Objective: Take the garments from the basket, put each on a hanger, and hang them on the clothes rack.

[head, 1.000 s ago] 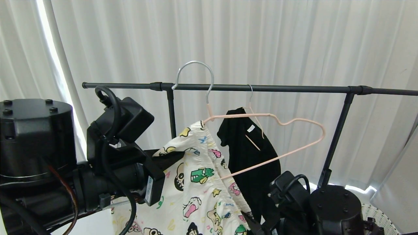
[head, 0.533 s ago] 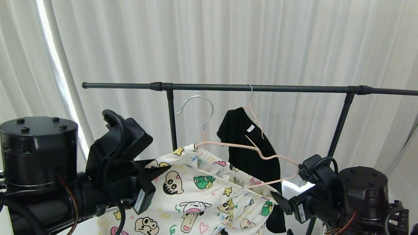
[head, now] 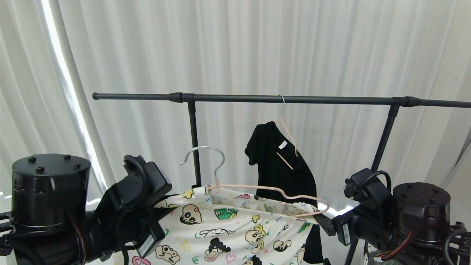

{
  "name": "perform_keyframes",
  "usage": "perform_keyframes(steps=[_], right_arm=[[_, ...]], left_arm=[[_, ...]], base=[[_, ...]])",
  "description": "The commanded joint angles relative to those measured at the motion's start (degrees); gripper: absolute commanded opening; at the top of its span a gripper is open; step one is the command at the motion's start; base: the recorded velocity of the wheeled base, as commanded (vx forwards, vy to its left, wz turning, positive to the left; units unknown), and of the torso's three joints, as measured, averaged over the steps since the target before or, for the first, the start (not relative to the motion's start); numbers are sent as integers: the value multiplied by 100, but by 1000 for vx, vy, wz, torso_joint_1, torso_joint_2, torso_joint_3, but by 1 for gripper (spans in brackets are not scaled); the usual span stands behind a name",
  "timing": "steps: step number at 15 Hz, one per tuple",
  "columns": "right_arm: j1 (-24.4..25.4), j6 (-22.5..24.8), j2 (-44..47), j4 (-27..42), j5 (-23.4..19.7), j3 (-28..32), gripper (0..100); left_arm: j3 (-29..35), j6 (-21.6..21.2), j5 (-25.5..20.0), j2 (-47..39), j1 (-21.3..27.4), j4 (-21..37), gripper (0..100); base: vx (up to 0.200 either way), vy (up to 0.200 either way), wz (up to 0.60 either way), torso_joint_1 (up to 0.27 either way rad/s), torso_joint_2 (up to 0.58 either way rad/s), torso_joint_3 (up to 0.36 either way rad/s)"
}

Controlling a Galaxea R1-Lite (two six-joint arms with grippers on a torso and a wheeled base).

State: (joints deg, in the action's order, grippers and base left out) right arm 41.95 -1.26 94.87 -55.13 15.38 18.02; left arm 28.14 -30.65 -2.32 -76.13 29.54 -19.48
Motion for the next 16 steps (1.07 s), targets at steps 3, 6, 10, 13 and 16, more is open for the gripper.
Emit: perform_keyframes(steps=[3, 6, 10, 13, 16], right_arm=[[6, 644, -399, 11, -844, 18, 100], [-2, 925, -329, 11, -976, -9, 100], [-723, 925, -179, 11, -1011, -26, 100], [-969, 925, -179, 11, -1090, -35, 100], [-960, 925, -135, 11, -1090, -26, 100]], left_arm=[[-203, -196, 636, -253, -27, 6, 0], [-115, -135, 820, -350, 43, -73, 0], [-115, 736, 689, -139, 35, -144, 0], [-89, 1834, 689, -33, 175, -416, 0], [-194, 2063, 706, -7, 175, -627, 0]], base=[[0, 0, 0, 0, 0, 0], [0, 0, 0, 0, 0, 0], [0, 0, 0, 0, 0, 0], [0, 0, 0, 0, 0, 0], [0, 0, 0, 0, 0, 0]])
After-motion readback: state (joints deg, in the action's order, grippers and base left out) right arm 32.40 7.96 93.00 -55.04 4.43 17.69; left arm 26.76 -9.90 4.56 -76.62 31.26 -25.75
